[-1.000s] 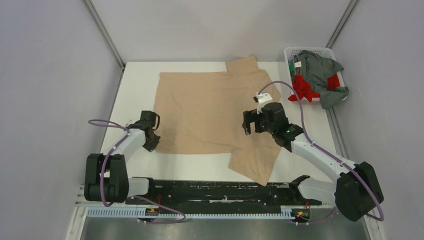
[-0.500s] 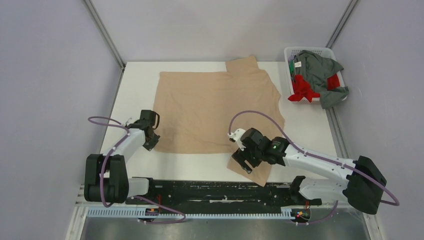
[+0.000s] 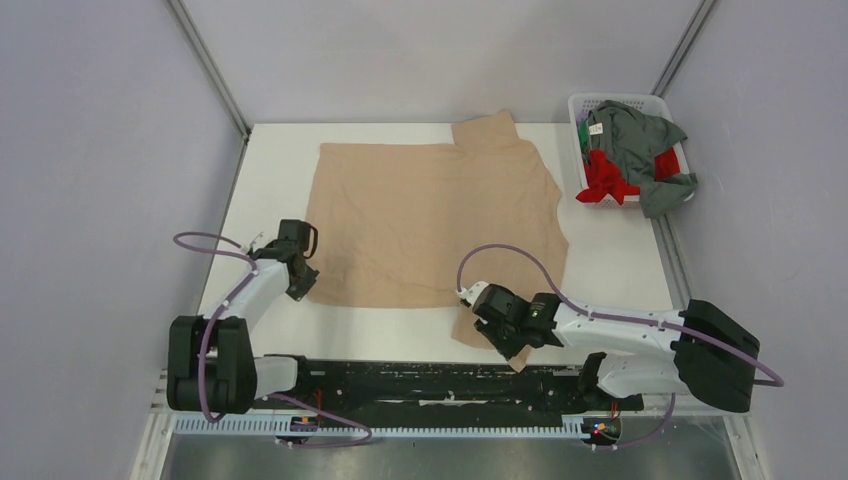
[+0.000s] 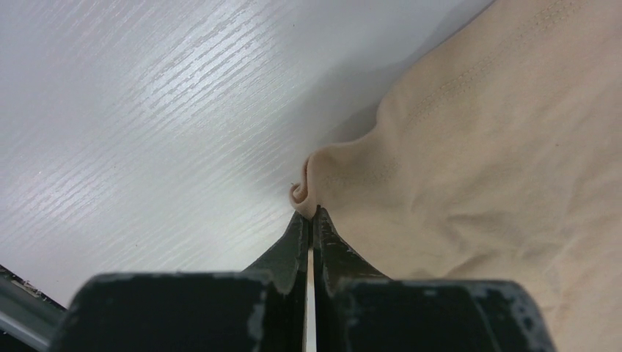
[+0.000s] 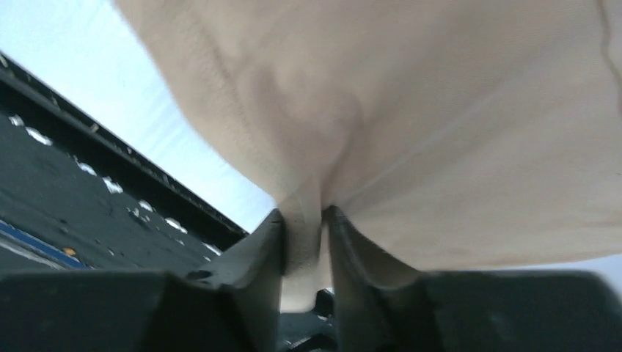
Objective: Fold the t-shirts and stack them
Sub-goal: Grab the side of the flattened tshirt closest away from the robot with both arms, then fold the flattened tshirt in 1/3 of the way
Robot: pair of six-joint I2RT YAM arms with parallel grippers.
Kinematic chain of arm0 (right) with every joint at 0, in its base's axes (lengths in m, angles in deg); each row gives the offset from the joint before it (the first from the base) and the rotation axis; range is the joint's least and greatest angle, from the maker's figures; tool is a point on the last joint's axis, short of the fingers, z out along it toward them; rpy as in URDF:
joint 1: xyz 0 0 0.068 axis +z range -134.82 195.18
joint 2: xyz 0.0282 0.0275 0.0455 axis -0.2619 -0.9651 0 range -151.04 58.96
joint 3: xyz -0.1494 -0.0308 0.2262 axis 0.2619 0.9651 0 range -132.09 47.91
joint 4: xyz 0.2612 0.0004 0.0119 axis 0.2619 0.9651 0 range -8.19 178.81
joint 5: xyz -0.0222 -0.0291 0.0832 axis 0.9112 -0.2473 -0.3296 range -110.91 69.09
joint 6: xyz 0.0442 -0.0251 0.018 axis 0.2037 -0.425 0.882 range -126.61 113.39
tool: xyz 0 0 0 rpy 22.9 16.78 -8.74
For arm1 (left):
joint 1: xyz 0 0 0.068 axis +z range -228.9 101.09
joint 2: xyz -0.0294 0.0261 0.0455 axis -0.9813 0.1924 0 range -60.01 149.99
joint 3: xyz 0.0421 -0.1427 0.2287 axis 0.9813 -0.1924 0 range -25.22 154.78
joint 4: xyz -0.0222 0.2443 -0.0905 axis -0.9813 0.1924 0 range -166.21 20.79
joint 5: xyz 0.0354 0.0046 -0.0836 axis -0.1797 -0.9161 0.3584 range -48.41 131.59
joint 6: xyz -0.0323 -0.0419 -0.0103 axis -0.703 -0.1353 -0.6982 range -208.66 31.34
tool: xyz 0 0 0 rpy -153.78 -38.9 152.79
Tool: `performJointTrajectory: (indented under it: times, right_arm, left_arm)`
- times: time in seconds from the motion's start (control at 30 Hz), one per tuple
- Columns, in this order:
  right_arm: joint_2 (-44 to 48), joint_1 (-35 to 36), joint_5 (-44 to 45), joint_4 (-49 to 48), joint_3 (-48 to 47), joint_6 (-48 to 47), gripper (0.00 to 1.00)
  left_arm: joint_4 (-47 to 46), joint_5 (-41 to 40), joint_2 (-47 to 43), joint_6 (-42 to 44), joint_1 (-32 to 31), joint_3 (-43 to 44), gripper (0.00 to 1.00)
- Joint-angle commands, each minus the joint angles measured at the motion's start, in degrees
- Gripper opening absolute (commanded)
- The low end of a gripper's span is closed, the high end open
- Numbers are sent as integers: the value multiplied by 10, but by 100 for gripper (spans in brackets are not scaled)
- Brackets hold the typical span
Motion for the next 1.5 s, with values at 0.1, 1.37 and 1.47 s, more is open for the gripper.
performJointTrajectory:
  times: [0.1,1.37,1.47]
  right_arm:
    - [22,25,46,22,0,24,12]
    - [-18,-213,190,-164,-184,-84,0]
    - [-43,-246,160,-187,-196,-100,0]
  left_arm:
    - [64,-47,-51,-1,5,11,2]
    - [40,-2,23,-15,5,149,2]
    - [38,-2,64,-13,5,180,2]
